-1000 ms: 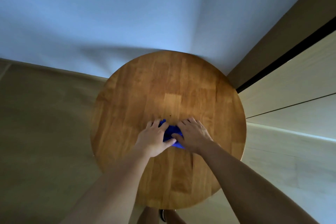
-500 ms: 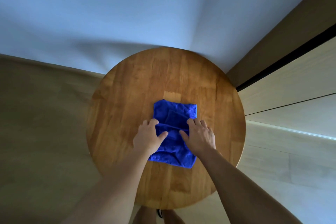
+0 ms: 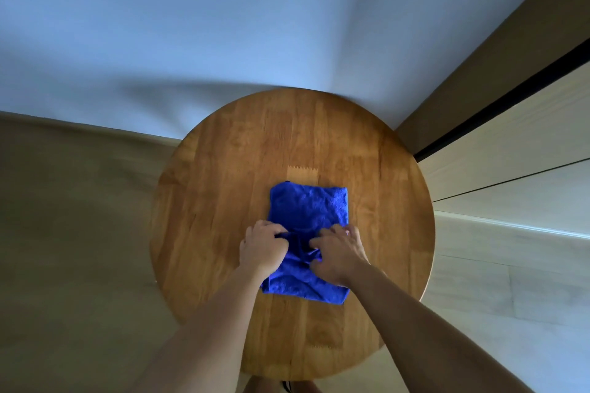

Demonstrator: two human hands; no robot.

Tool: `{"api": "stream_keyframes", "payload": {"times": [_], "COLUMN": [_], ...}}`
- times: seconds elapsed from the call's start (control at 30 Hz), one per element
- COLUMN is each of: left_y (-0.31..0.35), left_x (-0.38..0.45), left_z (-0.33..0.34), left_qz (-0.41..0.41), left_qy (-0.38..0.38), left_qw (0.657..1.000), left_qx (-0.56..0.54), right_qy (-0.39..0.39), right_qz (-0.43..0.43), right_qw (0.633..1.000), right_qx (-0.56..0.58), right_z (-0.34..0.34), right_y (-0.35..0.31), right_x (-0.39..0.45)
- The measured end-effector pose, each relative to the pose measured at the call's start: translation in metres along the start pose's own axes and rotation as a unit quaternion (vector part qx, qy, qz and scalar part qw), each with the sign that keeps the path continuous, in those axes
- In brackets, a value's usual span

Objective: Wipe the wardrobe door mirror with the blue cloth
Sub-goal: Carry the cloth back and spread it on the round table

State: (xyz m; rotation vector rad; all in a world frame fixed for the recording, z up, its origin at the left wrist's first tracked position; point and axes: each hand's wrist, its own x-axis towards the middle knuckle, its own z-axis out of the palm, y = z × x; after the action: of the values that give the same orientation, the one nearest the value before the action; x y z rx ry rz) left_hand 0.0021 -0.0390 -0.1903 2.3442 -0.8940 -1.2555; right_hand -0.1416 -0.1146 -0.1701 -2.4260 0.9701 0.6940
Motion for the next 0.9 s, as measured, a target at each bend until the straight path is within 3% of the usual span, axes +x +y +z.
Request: {"api": "stream_keyframes", "payload": {"times": [0.07, 0.1, 0.17, 0.23, 0.27, 0.33, 0.37, 0.43, 0.5, 0.57, 0.6, 0.73, 0.83, 0.9], "left_y": [0.003, 0.004, 0.008, 0.013, 0.018, 0.026, 0.031, 0.042, 0.056, 0.070, 0.075, 0.080, 0.081, 0.082], "left_x": [0.005, 0.007, 0.010, 0.012, 0.011, 0.009, 0.006, 0.000, -0.006, -0.010, -0.011, -0.014, -0.014, -0.016], "left_z": [-0.003, -0.004, -0.006, -0.005, -0.005, -0.004, -0.003, -0.002, -0.006, -0.010, -0.012, -0.020, -0.024, -0.027], "left_qz": [-0.062, -0.084, -0.114, -0.153, -0.173, -0.174, -0.152, -0.082, -0.029, -0.031, -0.042, -0.065, -0.088, -0.093], "left_qy": [0.028, 0.042, 0.044, 0.017, -0.007, -0.061, -0.075, -0.067, -0.058, -0.080, -0.099, -0.122, -0.105, -0.086], "left_qw": [0.977, 0.962, 0.955, 0.949, 0.941, 0.924, 0.920, 0.918, 0.916, 0.912, 0.907, 0.883, 0.894, 0.903], "left_qx": [-0.200, -0.257, -0.272, -0.276, -0.292, -0.334, -0.353, -0.382, -0.396, -0.401, -0.407, -0.449, -0.426, -0.411], "right_qy": [-0.055, -0.075, -0.120, -0.153, -0.135, -0.023, 0.036, 0.088, 0.064, 0.042, 0.042, 0.030, -0.056, -0.081], "right_qz": [0.062, 0.107, 0.164, 0.178, 0.181, 0.202, 0.211, 0.219, 0.222, 0.229, 0.230, 0.220, 0.164, 0.138], "right_qw": [0.989, 0.966, 0.904, 0.882, 0.897, 0.927, 0.923, 0.880, 0.800, 0.708, 0.684, 0.648, 0.593, 0.595], "right_qx": [0.125, 0.223, 0.377, 0.407, 0.381, 0.316, 0.321, 0.412, 0.554, 0.666, 0.692, 0.729, 0.786, 0.787], "right_z": [-0.007, -0.012, -0.019, -0.021, -0.021, -0.019, -0.019, -0.021, -0.028, -0.037, -0.041, -0.054, -0.064, -0.071], "right_y": [-0.002, -0.002, -0.001, -0.002, -0.004, -0.007, -0.009, -0.014, -0.020, -0.024, -0.023, -0.019, -0.024, -0.031], "right_x": [0.005, 0.007, 0.012, 0.015, 0.016, 0.016, 0.017, 0.019, 0.019, 0.019, 0.017, 0.005, -0.006, -0.011]}}
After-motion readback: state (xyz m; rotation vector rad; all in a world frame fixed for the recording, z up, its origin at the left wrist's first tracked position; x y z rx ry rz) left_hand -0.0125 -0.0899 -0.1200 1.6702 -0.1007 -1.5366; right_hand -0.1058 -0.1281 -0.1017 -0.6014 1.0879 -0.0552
